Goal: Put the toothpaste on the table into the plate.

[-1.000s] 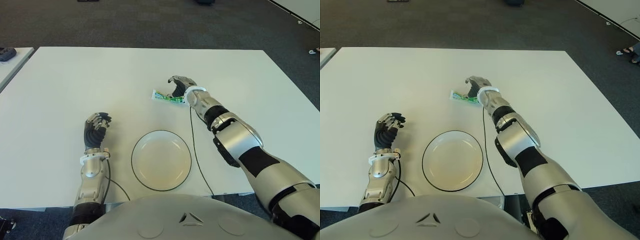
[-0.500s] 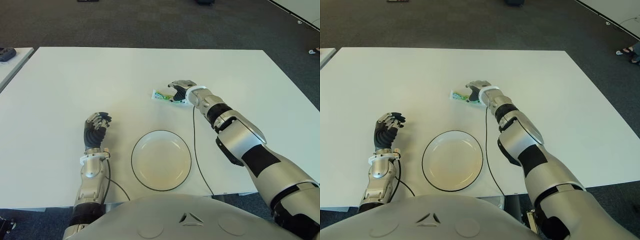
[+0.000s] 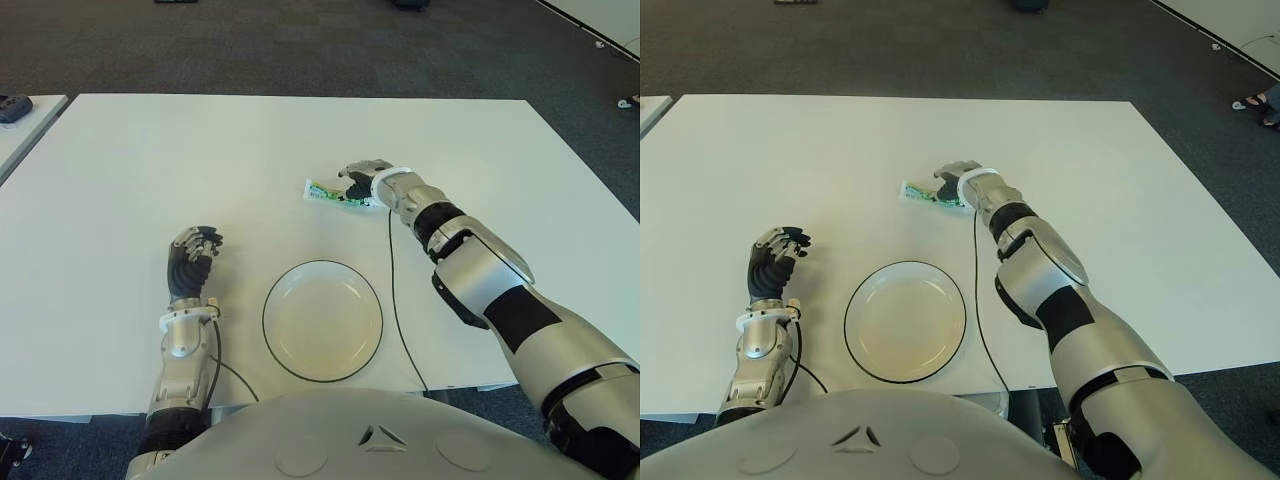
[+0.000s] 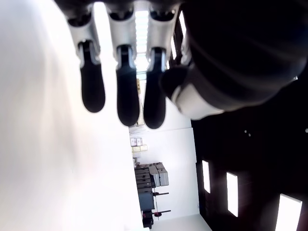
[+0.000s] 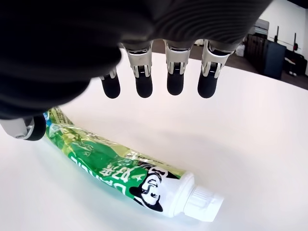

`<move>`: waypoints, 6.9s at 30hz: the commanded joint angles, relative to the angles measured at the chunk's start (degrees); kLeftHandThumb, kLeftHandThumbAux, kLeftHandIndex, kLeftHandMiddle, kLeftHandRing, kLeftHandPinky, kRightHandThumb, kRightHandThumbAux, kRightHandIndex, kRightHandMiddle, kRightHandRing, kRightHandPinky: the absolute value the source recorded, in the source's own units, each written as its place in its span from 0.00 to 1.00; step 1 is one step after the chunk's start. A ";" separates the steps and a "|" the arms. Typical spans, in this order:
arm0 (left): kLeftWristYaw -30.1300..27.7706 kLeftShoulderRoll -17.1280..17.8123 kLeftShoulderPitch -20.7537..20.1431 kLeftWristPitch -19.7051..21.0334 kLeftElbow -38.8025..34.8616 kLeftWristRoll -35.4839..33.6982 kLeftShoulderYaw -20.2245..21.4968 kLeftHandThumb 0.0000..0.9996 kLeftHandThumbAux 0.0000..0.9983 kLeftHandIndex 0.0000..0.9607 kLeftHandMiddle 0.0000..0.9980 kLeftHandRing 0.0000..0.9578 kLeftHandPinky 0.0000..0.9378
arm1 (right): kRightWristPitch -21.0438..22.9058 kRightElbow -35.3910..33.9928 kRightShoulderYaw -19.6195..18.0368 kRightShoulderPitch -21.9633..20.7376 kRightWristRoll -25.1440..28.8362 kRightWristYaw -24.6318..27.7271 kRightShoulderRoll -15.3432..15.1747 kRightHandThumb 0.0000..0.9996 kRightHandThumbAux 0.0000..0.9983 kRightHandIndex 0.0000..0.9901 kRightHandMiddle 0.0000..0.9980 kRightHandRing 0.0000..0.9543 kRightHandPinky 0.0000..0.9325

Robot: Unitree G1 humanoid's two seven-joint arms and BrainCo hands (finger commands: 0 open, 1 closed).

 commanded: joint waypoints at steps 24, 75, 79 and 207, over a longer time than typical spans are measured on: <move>-0.39 -1.67 1.59 2.03 -2.82 -0.85 0.78 0.70 0.72 0.44 0.49 0.50 0.51 | 4.26 1.50 4.76 3.59 -3.48 -1.14 3.26 0.46 0.23 0.00 0.00 0.00 0.00; -0.35 -2.61 3.25 4.66 -6.75 -0.23 1.36 0.70 0.72 0.44 0.47 0.49 0.49 | 6.19 1.72 0.76 7.32 0.32 -6.78 4.85 0.23 0.61 0.01 0.00 0.02 0.11; -0.43 -2.73 3.51 4.80 -7.27 -0.34 1.38 0.70 0.72 0.44 0.46 0.49 0.48 | 6.26 1.78 0.26 7.67 0.55 -9.00 4.77 0.24 0.63 0.03 0.05 0.07 0.19; -1.14 -2.35 -0.85 1.59 -3.03 -0.71 2.33 0.71 0.72 0.44 0.49 0.51 0.51 | -45.06 -69.98 -7.44 35.37 20.37 26.83 -24.05 0.71 0.72 0.44 0.84 0.86 0.89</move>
